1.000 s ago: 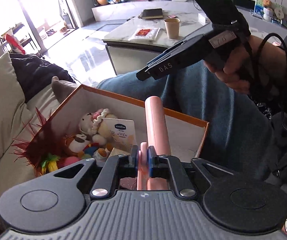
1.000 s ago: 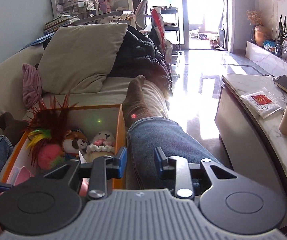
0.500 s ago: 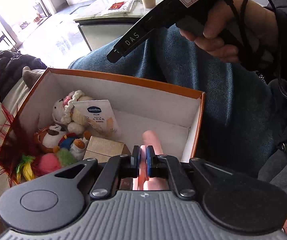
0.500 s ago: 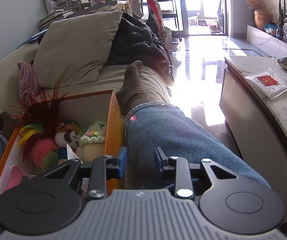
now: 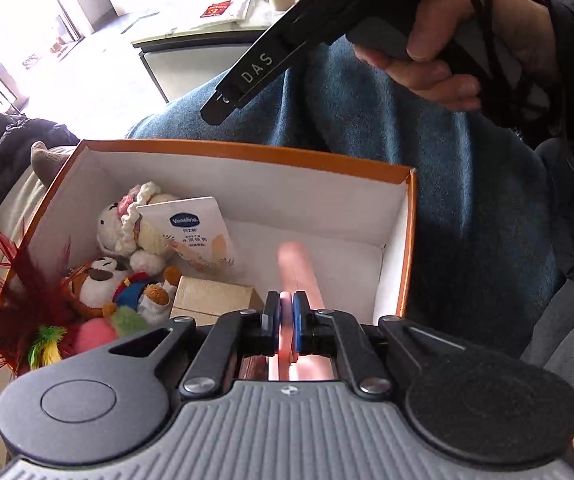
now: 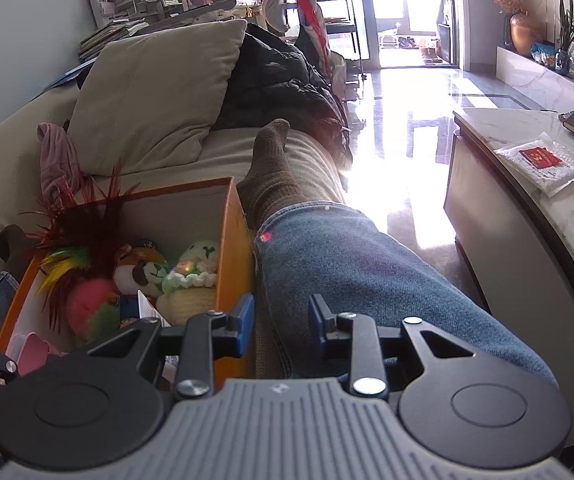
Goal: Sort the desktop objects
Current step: 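Carry the pink roller over the shoebox with the left gripper, then lower the pink roller into the shoebox and open the left gripper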
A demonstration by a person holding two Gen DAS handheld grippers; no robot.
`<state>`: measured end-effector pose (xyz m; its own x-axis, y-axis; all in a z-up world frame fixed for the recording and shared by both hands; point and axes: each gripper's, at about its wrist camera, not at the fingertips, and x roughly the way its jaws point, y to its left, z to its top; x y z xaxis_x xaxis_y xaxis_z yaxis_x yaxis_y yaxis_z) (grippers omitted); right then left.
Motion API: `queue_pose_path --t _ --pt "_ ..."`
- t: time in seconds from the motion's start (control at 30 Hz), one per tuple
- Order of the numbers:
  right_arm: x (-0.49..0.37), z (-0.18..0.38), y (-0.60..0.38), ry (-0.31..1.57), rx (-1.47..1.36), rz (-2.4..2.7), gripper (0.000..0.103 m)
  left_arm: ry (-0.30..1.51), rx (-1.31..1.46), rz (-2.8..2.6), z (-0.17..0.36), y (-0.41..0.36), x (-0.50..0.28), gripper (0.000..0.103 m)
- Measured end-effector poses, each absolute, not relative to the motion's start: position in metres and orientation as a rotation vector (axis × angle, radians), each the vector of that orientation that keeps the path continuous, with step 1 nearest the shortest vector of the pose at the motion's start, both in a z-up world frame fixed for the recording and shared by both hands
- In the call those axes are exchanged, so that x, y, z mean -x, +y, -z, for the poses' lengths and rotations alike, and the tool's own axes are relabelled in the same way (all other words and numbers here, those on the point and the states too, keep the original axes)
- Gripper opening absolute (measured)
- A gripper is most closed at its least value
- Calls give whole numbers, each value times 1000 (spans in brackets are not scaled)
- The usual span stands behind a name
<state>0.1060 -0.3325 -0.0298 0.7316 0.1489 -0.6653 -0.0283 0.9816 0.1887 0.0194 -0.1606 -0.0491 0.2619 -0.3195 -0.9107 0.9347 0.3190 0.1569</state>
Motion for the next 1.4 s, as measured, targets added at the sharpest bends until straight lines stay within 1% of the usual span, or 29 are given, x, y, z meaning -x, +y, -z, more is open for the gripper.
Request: queue_pose_path --t 0.03,0.23,0.4,0.73,0.9,1.07,1.13,1.17,1.2,1.23,1.33,1.4 --pt "-106 30 -332 744 -169 -100 32 921 -830 1002 49 -160 -22 0" --pt "-104 29 -328 741 -172 -104 32 919 -817 1034 46 -168 -24 0" --pt "-99 27 -330 737 -172 -104 32 931 -776 990 47 -160 -22 0" --pt "-83 13 -313 724 -145 -172 33 895 -487 753 18 -124 -20 0" --pt "-65 6 -292 723 -108 -247 33 871 -295 631 3 -101 -14 0" --pt "-42 -2 -271 717 -69 -319 36 825 -201 498 -5 -81 -5 2" --pt "-34 -3 -264 720 -58 -342 37 806 -173 439 -8 -74 0 7" --pt "-30 -4 -260 721 -52 -354 39 804 -157 412 -9 -72 1 12" --pt "-27 -4 -257 722 -45 -365 39 802 -141 388 -9 -69 2 15" --pt "-23 -5 -252 723 -34 -378 41 798 -128 366 -10 -66 4 17" --pt "-13 -6 -242 724 -1 -402 51 769 -105 289 -12 -60 11 28" --pt "-8 -6 -237 733 11 -409 56 757 -87 257 -11 -57 14 43"
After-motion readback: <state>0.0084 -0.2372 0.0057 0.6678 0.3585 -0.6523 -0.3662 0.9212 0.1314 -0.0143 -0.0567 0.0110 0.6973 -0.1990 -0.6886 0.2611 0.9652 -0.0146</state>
